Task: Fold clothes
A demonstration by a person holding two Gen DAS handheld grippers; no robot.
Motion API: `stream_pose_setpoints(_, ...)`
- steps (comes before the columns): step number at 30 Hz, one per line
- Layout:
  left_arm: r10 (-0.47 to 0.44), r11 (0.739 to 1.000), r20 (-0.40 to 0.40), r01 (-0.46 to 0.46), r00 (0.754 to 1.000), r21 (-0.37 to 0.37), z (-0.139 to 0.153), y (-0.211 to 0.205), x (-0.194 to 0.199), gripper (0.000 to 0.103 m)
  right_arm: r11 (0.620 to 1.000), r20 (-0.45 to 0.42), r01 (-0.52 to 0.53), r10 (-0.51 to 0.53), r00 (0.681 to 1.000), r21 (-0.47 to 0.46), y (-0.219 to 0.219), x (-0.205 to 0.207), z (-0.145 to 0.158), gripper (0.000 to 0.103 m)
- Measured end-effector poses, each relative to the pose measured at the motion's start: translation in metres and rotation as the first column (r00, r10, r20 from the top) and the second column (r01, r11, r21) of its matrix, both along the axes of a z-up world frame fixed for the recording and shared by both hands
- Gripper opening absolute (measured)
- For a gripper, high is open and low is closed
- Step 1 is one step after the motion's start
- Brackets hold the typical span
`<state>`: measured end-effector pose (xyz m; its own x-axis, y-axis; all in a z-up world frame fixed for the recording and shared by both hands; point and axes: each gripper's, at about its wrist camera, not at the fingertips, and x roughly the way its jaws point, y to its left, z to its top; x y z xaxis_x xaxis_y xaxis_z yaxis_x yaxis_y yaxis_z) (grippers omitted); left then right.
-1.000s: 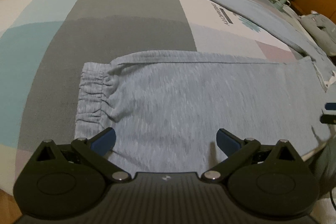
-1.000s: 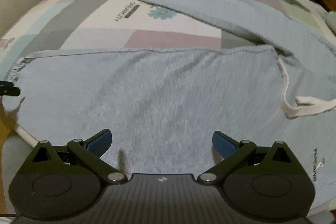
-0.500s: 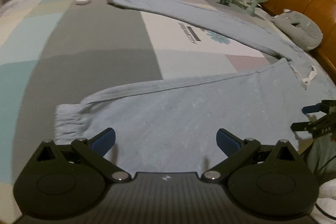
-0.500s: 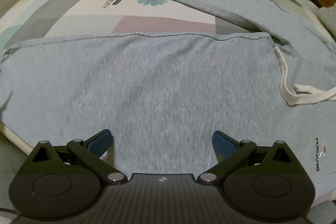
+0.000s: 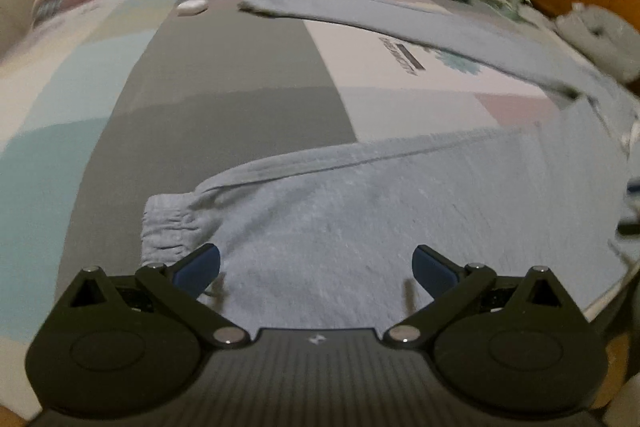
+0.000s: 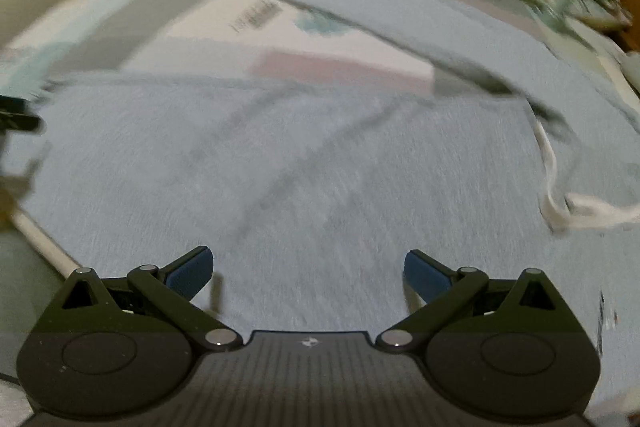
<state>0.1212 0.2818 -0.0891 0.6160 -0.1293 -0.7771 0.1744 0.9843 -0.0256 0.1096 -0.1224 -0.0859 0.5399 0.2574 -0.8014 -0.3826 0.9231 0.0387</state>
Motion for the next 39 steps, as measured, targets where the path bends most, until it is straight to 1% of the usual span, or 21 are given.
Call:
stream_pose_setpoints(2, 0.039, 0.999, -0.044, -0.038, 0.998, 0.019, -0.008, 0.001, 0.004, 0.102, 1.000, 0.004, -0.017, 0.017, 1.000, 0.017, -0.001, 0.003, 0.002, 0.103)
stream_pose_setpoints(3, 0.057, 0.998, -0.062, -0.055, 0.996, 0.028, -0.012, 0.001, 0.006, 0.102, 0.999, -0.011, -0.019, 0.019, 1.000, 0.028, -0.003, 0.004, -0.001, 0.103)
stream_pose_setpoints(6, 0.057, 0.998, -0.048, -0.056, 0.997, 0.024, -0.014, 0.003, 0.003, 0.102, 0.998, -0.075, 0.002, 0.003, 0.997, 0.060, -0.022, 0.000, -0.014, 0.103)
stream_pose_setpoints(9, 0.060, 0.998, -0.048, -0.058, 0.997, 0.036, -0.013, 0.002, 0.000, 0.102, 0.997, -0.077, -0.010, 0.016, 0.997, 0.080, -0.038, -0.012, -0.009, 0.103)
stream_pose_setpoints(10, 0.066, 0.997, -0.050, -0.064, 0.997, 0.045, -0.011, 0.000, 0.000, 0.102, 0.997, -0.061, -0.005, 0.010, 0.998, 0.081, -0.045, -0.014, -0.004, 0.103)
stream_pose_setpoints(12, 0.079, 0.995, -0.042, -0.076, 0.996, 0.071, -0.006, -0.005, -0.002, 0.102, 0.997, -0.004, 0.021, -0.021, 1.000, 0.071, -0.065, -0.014, 0.009, 0.103)
stream_pose_setpoints(14, 0.089, 0.992, -0.024, -0.086, 0.996, 0.096, 0.002, -0.010, -0.004, 0.102, 0.993, 0.023, 0.077, -0.079, 0.997, 0.084, -0.089, -0.007, 0.018, 0.103)
stream_pose_setpoints(17, 0.083, 0.992, 0.009, -0.084, 0.996, 0.095, 0.017, -0.021, -0.005, 0.102, 0.977, 0.046, 0.140, -0.149, 0.988, 0.161, -0.125, 0.016, 0.026, 0.103)
stream_pose_setpoints(21, 0.048, 0.995, 0.036, -0.051, 0.998, 0.087, 0.033, -0.045, -0.005, 0.102, 0.954, 0.029, 0.173, -0.185, 0.982, 0.246, -0.148, 0.064, 0.025, 0.103)
stream_pose_setpoints(25, -0.011, 0.995, 0.050, 0.006, 0.999, 0.098, 0.042, -0.074, -0.006, 0.102, 0.936, -0.023, 0.214, -0.216, 0.976, 0.278, -0.153, 0.107, 0.004, 0.103)
stream_pose_setpoints(27, -0.043, 0.994, 0.055, 0.037, 0.998, 0.106, 0.046, -0.089, -0.007, 0.102, 0.928, -0.056, 0.216, -0.209, 0.976, 0.302, -0.153, 0.119, -0.005, 0.103)
stream_pose_setpoints(29, -0.049, 0.993, 0.062, 0.042, 0.997, 0.107, 0.048, -0.099, -0.007, 0.102, 0.918, -0.094, 0.211, -0.191, 0.977, 0.337, -0.152, 0.125, -0.013, 0.103)
stream_pose_setpoints(32, -0.060, 0.994, 0.062, 0.054, 0.996, 0.092, 0.049, -0.110, -0.006, 0.102, 0.904, -0.127, 0.195, -0.158, 0.979, 0.380, -0.147, 0.115, -0.014, 0.103)
stream_pose_setpoints(33, -0.062, 0.994, 0.063, 0.057, 0.996, 0.090, 0.050, -0.114, -0.006, 0.102, 0.892, -0.149, 0.179, -0.127, 0.981, 0.416, -0.145, 0.110, -0.012, 0.103)
stream_pose_setpoints(35, -0.071, 0.994, 0.062, 0.066, 0.995, 0.090, 0.050, -0.120, -0.006, 0.102, 0.848, -0.201, 0.113, -0.008, 0.980, 0.517, -0.140, 0.098, -0.008, 0.103)
stream_pose_setpoints(37, -0.082, 0.993, 0.058, 0.077, 0.995, 0.092, 0.051, -0.126, -0.005, 0.102, 0.825, -0.211, 0.034, 0.104, 0.972, 0.564, -0.132, 0.085, -0.003, 0.103)
stream_pose_setpoints(39, -0.092, 0.992, 0.054, 0.087, 0.994, 0.097, 0.052, -0.133, -0.005, 0.102, 0.839, -0.199, -0.023, 0.155, 0.968, 0.543, -0.126, 0.071, 0.004, 0.103)
